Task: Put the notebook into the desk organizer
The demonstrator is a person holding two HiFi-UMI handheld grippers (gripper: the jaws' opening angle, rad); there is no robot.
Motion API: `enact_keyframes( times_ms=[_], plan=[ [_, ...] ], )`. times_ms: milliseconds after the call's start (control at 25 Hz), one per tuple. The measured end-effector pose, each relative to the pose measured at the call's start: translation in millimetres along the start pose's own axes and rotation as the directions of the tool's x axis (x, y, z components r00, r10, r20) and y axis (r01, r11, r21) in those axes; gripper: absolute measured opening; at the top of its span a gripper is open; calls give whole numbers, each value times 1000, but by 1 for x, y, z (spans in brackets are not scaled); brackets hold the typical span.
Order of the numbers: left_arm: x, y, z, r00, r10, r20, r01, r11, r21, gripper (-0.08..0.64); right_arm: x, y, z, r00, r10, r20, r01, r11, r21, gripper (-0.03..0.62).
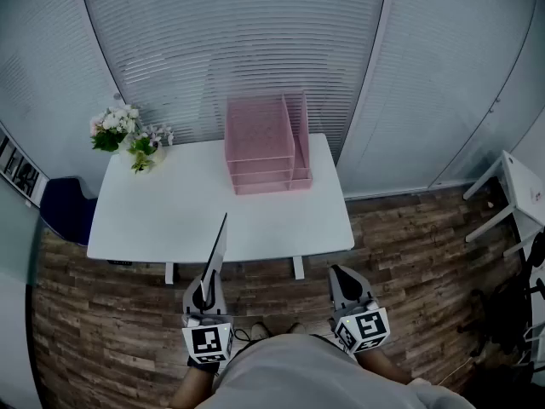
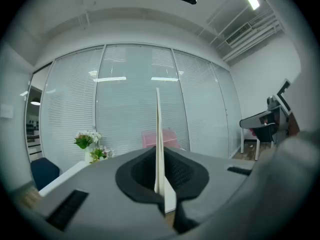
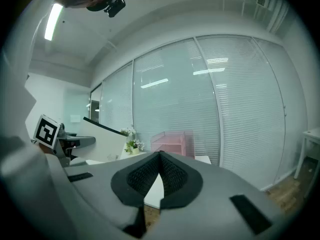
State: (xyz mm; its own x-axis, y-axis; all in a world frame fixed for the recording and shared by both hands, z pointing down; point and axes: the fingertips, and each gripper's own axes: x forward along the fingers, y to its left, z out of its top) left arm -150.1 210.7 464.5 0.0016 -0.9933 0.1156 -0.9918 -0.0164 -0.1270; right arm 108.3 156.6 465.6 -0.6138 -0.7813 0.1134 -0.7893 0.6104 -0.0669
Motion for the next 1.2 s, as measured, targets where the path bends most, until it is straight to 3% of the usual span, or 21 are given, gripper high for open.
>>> enact_keyframes(
  times_ms=[360, 600, 840, 1040, 1200],
  plan=[
    [0, -12, -11, 999, 13, -36, -13, 1000, -2, 17, -6, -9, -9, 1000, 20, -15, -20, 1000, 12, 12],
    [3, -21, -5, 999, 27, -39, -26, 999, 30, 17, -6, -18, -7, 999, 47, -4, -47, 995, 84, 12],
    [11, -33, 2, 999, 41, -31, -39, 998, 56, 17, 5, -28, -40, 995, 87, -41, -83, 991, 107, 12],
    [27, -19, 5, 998, 52, -44, -49, 997, 56, 17, 21, -23, -54, 991, 106, -83, -95, 988, 120, 12],
    [70, 4, 21, 999, 48, -7, -47, 996, 80, 17, 55, -36, -45, 995, 73, -75, -66, 993, 96, 12]
  ],
)
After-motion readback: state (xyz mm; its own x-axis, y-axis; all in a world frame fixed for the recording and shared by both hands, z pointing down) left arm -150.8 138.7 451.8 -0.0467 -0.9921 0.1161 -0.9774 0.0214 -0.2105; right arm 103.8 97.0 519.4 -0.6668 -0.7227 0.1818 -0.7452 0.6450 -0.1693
